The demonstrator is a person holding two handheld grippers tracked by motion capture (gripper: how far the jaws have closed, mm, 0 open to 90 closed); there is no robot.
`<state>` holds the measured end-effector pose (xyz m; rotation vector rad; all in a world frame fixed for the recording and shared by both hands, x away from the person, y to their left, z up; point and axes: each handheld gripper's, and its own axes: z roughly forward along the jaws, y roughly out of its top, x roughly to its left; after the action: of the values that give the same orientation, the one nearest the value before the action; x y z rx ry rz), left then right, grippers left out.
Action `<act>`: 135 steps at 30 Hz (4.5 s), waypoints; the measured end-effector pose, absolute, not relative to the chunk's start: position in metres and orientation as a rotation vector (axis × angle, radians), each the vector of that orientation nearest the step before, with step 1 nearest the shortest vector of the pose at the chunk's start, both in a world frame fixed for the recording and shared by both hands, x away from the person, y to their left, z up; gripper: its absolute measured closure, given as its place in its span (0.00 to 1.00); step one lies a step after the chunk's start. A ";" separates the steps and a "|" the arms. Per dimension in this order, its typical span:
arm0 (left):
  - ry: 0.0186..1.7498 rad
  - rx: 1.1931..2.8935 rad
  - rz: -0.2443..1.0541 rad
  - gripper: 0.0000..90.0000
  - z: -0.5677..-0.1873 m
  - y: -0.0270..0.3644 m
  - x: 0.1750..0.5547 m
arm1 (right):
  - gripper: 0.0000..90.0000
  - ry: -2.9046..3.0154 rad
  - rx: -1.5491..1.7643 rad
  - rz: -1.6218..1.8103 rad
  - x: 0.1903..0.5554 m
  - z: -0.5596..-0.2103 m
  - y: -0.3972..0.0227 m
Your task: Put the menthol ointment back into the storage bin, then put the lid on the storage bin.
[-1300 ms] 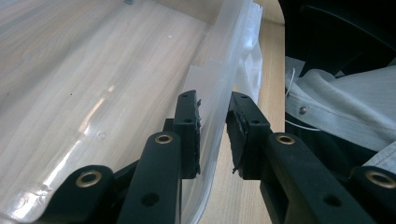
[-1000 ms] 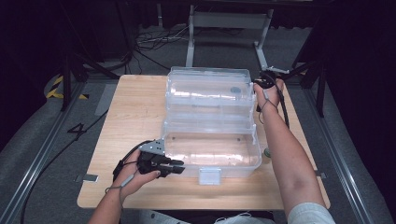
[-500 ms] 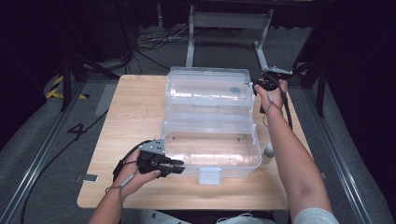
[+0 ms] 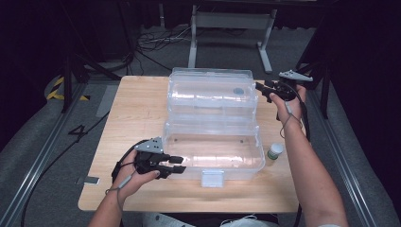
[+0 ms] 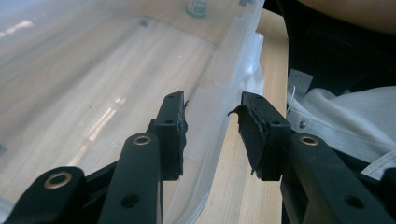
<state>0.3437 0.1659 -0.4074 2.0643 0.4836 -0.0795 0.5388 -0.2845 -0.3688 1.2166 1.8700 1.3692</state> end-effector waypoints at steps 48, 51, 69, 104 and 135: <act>0.898 1.999 0.220 0.45 -0.386 0.240 0.368 | 0.45 2.023 1.102 1.348 0.430 -0.333 -0.342; 0.933 2.005 0.222 0.43 -0.388 0.242 0.371 | 0.45 2.069 1.140 1.299 0.428 -0.334 -0.343; 0.989 2.024 0.231 0.41 -0.392 0.247 0.373 | 0.54 2.344 1.122 1.050 0.424 -0.336 -0.340; 1.057 2.056 0.216 0.41 -0.400 0.251 0.376 | 0.47 2.709 1.241 0.632 0.437 -0.387 -0.318; 1.066 2.066 0.200 0.40 -0.404 0.251 0.378 | 0.55 2.839 1.165 0.363 0.446 -0.420 -0.300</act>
<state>0.3779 0.2509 -0.4036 2.0657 1.0659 0.2004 0.4459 -0.3001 -0.4197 1.1654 2.8390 0.3632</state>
